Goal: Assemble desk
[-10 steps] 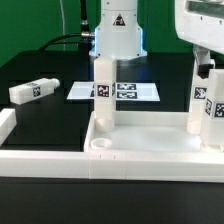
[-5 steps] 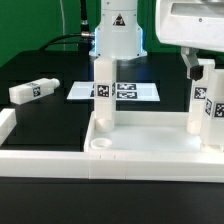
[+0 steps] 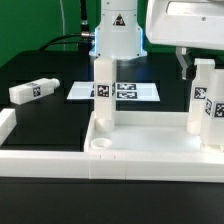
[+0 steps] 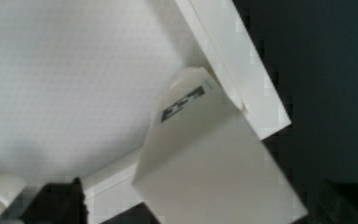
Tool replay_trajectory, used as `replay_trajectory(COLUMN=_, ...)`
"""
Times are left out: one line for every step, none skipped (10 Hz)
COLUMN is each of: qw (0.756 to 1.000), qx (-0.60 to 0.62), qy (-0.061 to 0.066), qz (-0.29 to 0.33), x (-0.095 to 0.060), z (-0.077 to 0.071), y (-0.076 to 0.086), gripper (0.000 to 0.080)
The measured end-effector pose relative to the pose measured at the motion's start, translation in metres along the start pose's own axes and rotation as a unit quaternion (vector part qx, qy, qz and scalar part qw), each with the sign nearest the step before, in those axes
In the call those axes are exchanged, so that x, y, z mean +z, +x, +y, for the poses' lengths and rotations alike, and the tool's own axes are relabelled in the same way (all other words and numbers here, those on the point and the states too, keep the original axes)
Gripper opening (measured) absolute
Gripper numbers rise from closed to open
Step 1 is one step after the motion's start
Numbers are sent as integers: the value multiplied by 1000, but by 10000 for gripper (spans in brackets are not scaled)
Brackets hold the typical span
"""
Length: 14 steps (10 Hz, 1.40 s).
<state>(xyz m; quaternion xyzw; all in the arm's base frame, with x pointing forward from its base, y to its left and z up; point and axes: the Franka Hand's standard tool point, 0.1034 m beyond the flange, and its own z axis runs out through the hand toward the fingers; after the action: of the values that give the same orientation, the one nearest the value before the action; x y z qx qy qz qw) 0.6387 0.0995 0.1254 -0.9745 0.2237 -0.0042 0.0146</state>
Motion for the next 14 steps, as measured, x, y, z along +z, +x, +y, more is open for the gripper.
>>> replay_trajectory(qw=999, qx=-39, qy=-3, qz=0, x=1, z=-1, y=-2, gripper=649)
replay_trajectory(qw=998, qx=-68, qy=-4, qz=0, x=2, z=-4, y=-4, gripper=649)
replay_trajectory(qw=995, qx=-100, qy=-6, qz=0, x=3, z=-6, y=-6, gripper=649)
replay_trajectory(qw=991, qx=-134, qy=-11, qz=1, x=3, z=-7, y=-7, gripper=649)
replay_trajectory(qw=986, qx=-168, qy=-16, qz=3, x=2, z=-6, y=-7, gripper=649)
replay_trajectory(qw=984, qx=-179, qy=-18, qz=3, x=3, z=-6, y=-7, gripper=649)
replay_trajectory(qw=983, qx=-180, qy=-18, qz=3, x=3, z=-6, y=-7, gripper=649)
replay_trajectory(qw=984, qx=-180, qy=-18, qz=3, x=3, z=-6, y=-7, gripper=531)
replay_trajectory(qw=984, qx=-180, qy=-18, qz=3, x=3, z=-6, y=-7, gripper=395)
replay_trajectory(qw=984, qx=-180, qy=-18, qz=3, x=3, z=-6, y=-7, gripper=289)
replay_trajectory(qw=984, qx=-180, qy=-18, qz=3, x=3, z=-6, y=-7, gripper=289)
replay_trajectory(qw=984, qx=-175, qy=-18, qz=3, x=3, z=-6, y=-7, gripper=289)
replay_trajectory(qw=987, qx=-162, qy=-18, qz=4, x=3, z=-6, y=-7, gripper=289)
replay_trajectory(qw=987, qx=-162, qy=-18, qz=3, x=3, z=-5, y=-6, gripper=289)
